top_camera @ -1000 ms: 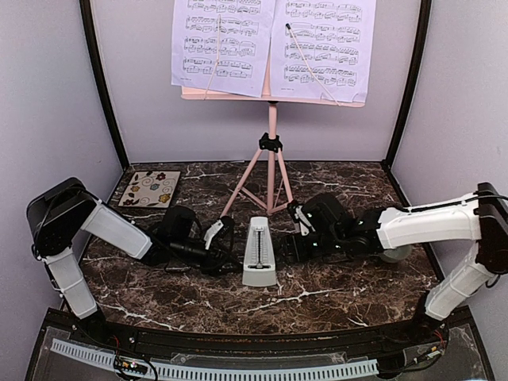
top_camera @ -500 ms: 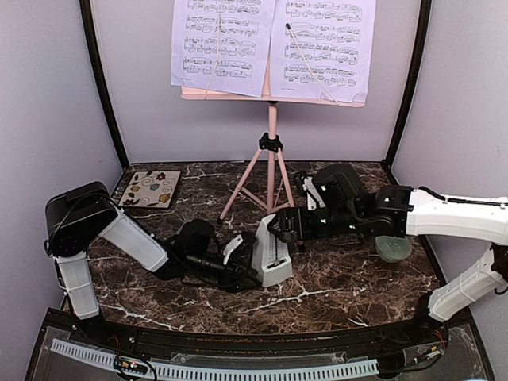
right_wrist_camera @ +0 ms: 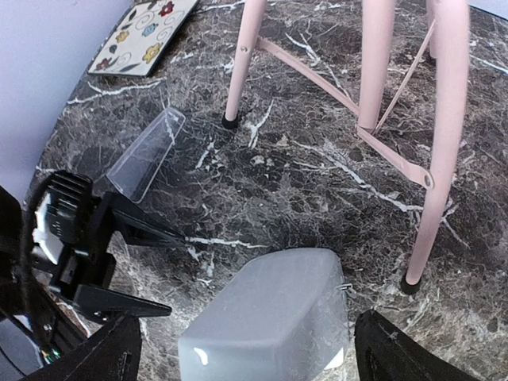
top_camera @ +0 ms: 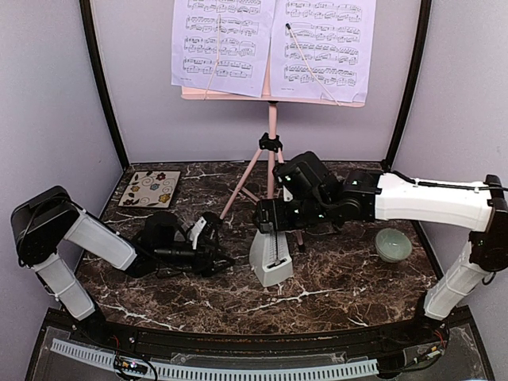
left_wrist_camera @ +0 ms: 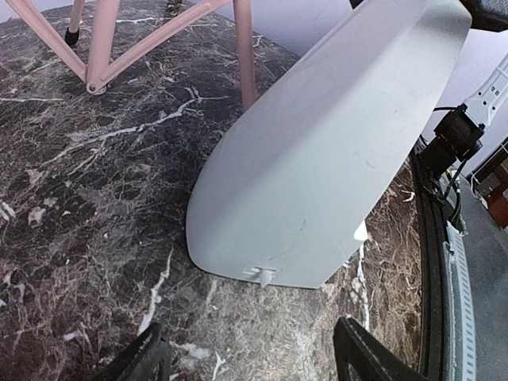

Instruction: Set up the instrument practice props

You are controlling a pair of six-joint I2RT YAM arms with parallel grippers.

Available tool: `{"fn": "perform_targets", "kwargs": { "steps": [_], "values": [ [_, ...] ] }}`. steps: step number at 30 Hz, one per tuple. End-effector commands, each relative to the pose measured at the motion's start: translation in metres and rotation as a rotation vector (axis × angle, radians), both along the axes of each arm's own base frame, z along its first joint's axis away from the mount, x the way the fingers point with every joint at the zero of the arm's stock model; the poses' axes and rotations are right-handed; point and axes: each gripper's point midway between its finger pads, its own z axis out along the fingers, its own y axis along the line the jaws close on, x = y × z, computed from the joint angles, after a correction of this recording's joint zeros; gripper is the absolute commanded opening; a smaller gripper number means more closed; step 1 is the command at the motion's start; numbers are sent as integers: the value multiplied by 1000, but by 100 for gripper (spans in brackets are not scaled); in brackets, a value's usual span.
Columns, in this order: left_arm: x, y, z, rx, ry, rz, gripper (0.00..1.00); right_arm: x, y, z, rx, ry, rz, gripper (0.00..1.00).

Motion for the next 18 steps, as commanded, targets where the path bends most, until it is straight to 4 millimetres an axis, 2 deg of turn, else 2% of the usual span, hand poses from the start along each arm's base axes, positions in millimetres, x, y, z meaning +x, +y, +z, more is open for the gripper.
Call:
{"fn": "perform_targets", "kwargs": {
  "steps": [1, 5, 10, 14, 18],
  "values": [
    [-1, 5, -4, 61, -49, -11, 73, 1, 8, -13, -55, 13, 1, 92],
    [1, 5, -8, 83, -50, -8, 72, -2, 11, -23, -95, 28, 6, 86],
    [6, 1, -9, 87, -52, -12, 70, -4, 4, -39, -148, 65, -17, 78],
    [4, -4, -8, 101, -74, -35, 70, -3, 2, -39, -157, 64, -27, 67],
    [-12, -17, -14, 144, -114, -122, 70, -2, 2, -32, -135, 49, -15, 52]
  ]
}}
